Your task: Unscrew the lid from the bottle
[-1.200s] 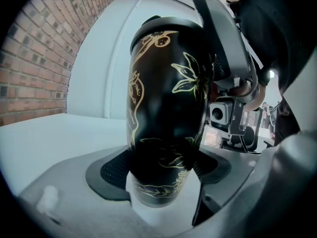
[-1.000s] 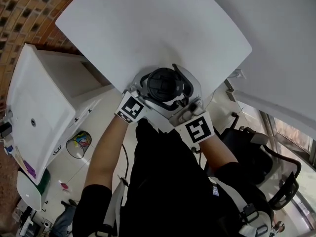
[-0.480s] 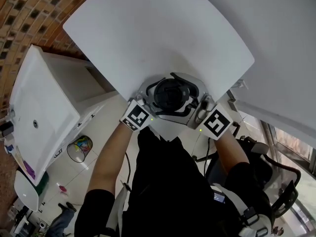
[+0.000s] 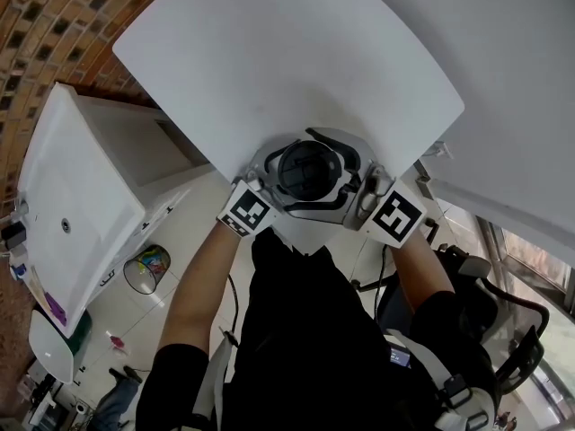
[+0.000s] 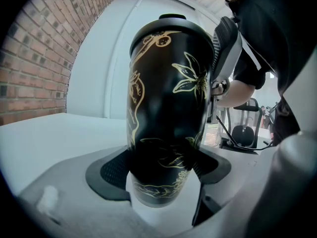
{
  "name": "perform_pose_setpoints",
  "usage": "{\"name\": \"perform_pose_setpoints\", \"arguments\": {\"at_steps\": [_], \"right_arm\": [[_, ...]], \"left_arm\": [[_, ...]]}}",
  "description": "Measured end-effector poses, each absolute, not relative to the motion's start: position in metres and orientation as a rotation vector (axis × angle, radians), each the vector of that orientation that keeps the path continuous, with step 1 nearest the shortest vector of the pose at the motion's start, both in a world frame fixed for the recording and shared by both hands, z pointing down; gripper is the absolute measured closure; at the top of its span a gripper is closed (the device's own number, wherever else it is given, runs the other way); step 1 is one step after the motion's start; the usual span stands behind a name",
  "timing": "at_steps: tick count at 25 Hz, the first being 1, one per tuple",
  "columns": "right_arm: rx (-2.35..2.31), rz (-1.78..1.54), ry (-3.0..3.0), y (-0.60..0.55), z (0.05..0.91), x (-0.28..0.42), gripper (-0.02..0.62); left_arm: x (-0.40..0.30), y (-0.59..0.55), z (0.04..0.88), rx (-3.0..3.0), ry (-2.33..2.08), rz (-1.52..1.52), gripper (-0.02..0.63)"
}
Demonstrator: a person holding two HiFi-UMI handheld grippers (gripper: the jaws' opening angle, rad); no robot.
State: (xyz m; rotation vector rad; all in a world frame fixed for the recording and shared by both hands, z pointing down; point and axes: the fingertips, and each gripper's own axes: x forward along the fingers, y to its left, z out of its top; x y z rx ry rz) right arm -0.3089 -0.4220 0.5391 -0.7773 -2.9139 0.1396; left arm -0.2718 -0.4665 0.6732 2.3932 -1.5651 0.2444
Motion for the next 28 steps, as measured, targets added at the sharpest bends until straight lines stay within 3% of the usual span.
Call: {"name": "perform_pose_setpoints", "arguments": {"at_steps": [9, 15, 21, 28], "right_arm": [[-0.153, 0.157, -3.102, -0.439, 0.528, -0.309, 0.097], [0.003, 0.068, -3.084, -0.434, 0.533, -0.317, 0.102], [-0.010, 0.036, -3.045, -0.434, 0.539, -0.317, 0.129], [-0.354, 0.047, -2.995, -0.426, 0.544, -0.315, 0.120]], "left_arm": [[-0.273, -0.466, 0.674, 2.393, -1.564, 0.247, 0.222], [-0.272, -0.467, 0.672, 2.393, -1.565, 0.244, 0.222], [-0.271, -0.466, 0.673, 2.393, -1.561, 0.242, 0.222], [-0.272, -0.466, 0.673, 2.393, -1.563, 0.244, 0.222]]}}
